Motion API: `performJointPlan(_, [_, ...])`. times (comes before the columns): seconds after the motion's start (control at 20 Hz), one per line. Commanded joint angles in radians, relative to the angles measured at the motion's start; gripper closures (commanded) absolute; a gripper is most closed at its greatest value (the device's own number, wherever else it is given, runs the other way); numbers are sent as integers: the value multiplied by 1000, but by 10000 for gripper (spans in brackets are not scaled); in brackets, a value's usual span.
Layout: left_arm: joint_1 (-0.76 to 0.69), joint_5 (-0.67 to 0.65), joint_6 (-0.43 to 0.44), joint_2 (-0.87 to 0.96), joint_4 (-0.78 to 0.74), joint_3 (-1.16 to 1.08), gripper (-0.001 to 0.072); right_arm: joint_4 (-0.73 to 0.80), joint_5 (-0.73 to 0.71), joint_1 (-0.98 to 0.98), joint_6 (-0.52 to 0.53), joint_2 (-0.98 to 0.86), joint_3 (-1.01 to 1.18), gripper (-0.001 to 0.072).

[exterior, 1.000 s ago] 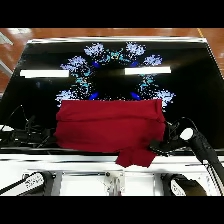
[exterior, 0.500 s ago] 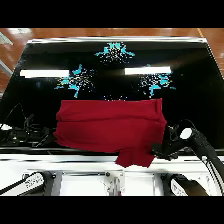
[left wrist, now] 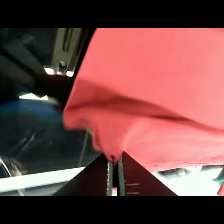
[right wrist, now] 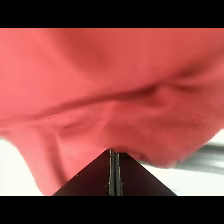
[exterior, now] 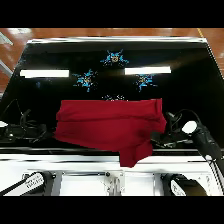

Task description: Fold the shirts.

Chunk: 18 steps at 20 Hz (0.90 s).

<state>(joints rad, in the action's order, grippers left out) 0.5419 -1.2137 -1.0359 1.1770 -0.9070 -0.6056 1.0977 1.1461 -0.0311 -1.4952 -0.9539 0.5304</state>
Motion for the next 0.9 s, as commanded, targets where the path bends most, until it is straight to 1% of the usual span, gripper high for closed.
performJointPlan(0.0, [0, 12, 3, -20, 72, -83, 665, -31, -20, 2, 4, 53, 112, 652])
performJointPlan(0.15, [-12, 78, 3, -18, 216, -149, 666, -46, -183, 2, -5, 49, 168, 652])
performJointPlan(0.3, [-74, 173, -1, -5, 227, -204, 666, -47, -287, 1, -32, -27, 248, 652])
performJointPlan(0.45, [-140, 235, -36, 65, 227, -266, 665, -42, -321, 1, -31, -197, 371, 652])
performJointPlan(0.55, [-158, 256, -60, 132, 227, -312, 666, 3, -328, 1, -33, -316, 463, 652])
performJointPlan(0.65, [-155, 257, -80, 200, 227, -354, 665, 39, -329, 1, -53, -419, 546, 652])
performJointPlan(0.85, [-181, 257, -87, 307, 227, -439, 665, 36, -362, 1, -71, -558, 657, 652])
